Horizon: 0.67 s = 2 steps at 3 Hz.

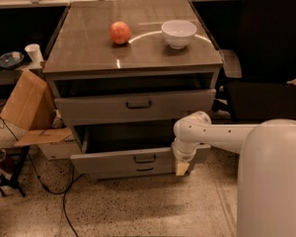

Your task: Open middle drawer

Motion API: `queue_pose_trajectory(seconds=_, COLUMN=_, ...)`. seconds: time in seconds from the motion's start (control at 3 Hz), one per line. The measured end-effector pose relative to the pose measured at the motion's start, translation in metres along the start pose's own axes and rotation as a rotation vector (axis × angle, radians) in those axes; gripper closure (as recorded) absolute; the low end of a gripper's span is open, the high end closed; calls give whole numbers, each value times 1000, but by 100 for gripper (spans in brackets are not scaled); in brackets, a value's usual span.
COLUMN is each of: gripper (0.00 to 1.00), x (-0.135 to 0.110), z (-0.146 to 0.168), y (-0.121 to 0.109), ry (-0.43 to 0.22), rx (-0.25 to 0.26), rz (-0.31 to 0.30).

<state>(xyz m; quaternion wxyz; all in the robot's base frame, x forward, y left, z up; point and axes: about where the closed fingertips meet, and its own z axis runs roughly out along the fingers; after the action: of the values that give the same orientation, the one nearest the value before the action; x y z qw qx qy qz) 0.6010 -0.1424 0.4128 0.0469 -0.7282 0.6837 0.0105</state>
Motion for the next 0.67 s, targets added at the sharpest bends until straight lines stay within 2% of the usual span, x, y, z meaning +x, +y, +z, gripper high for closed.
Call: queue_pose_trajectory(seconds=0.67, gripper=89, x=-2, z=-16, y=-1, ry=1, rx=0, rz=0)
